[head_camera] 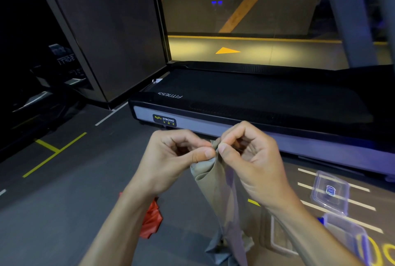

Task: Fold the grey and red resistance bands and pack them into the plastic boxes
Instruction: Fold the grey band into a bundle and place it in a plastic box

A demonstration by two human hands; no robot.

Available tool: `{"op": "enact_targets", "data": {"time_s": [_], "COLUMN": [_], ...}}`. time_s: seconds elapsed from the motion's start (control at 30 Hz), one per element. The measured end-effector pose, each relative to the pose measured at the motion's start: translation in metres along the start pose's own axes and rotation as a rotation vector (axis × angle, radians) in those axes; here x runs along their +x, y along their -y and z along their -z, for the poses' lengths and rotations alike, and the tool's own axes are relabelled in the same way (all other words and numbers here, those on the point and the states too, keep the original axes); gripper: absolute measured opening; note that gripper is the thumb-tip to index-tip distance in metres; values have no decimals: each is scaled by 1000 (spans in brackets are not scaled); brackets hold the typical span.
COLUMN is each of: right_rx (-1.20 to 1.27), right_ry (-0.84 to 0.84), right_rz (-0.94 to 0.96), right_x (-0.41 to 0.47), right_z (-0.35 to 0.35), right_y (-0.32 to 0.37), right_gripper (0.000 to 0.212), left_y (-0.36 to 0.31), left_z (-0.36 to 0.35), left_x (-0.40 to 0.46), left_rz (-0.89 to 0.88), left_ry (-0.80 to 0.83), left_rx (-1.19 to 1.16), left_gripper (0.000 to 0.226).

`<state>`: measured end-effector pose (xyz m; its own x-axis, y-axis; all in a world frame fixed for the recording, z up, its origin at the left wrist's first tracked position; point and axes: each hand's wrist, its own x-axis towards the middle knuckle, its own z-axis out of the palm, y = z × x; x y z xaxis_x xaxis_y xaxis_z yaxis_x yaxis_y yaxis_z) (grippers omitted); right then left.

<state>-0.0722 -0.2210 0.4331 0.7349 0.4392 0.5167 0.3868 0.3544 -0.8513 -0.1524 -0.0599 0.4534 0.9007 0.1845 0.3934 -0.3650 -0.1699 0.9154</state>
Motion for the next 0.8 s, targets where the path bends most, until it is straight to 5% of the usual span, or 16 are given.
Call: {"op": "enact_targets", "data": {"time_s": [0.57, 0.8], "right_rx": [-132, -260], "right_ry": [-10, 10], "right_rz": [67, 135], "right_x": [-1, 0], "right_z": [1, 7], "right_y": [6, 8], "right_gripper": [11, 11], "left_y": [8, 10], "left_z": [-15, -17], "left_x": [1, 3], "left_rz": [-120, -36], "left_ry": [-77, -92], "left_rx": [65, 3], "left_gripper": [11, 9]}}
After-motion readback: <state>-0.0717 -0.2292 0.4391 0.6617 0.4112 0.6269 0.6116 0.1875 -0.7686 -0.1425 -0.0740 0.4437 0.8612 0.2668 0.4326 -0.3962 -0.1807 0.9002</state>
